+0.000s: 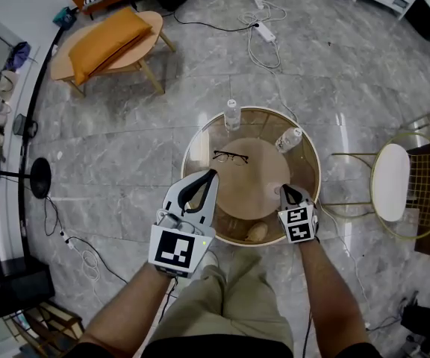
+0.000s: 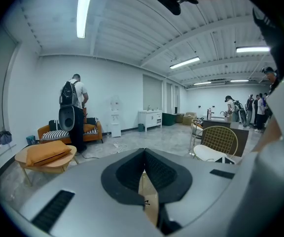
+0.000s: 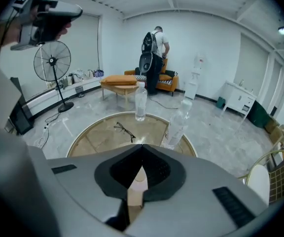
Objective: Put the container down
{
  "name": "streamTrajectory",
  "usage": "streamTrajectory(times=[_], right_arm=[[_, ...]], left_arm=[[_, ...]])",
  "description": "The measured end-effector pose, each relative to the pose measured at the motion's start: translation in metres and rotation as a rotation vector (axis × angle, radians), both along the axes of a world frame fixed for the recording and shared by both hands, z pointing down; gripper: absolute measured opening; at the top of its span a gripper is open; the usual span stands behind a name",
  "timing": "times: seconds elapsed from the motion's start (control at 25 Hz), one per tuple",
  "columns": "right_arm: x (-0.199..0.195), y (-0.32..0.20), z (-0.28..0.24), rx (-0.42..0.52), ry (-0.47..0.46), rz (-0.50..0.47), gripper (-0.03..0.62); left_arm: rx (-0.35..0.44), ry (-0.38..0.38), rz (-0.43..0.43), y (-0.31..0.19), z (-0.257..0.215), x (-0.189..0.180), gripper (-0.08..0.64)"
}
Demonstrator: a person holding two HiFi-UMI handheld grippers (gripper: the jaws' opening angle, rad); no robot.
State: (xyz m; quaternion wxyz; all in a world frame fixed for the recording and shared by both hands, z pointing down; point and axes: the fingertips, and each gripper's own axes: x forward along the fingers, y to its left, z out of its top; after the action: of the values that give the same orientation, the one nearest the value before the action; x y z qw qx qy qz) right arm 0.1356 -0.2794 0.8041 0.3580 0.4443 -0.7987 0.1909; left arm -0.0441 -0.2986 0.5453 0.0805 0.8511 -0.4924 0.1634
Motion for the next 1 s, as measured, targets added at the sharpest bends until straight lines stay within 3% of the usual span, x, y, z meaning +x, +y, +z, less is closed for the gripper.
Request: streamTrajectory(times=[0.2,0.48,0.72,1.0], right_arm=[[-0.006,-0.002,-0.065,0.106,-0.043,0.003,0.014],[-0.020,0.015,-0.152,0.174,-0.103,-0.031,0.014],[-0.039,0.028,-0.224,0.241,-0.157,-0.073,0.014],[-0.053,0.032,-0.286,0.303,-0.207,-0.054,0.014]], left_arm=[[0.034,0.011,0.005,0.004,-0.021,-0.001,0.015],[0.056,-0.037,0.044,0.025,-0.052,-0.004,0.015],[0.097,-0.009,0.044,0.028,-0.086,-0.006,0.015],[0.117,0.037,0.043,0.045,-0.117,-0.009,0.015]])
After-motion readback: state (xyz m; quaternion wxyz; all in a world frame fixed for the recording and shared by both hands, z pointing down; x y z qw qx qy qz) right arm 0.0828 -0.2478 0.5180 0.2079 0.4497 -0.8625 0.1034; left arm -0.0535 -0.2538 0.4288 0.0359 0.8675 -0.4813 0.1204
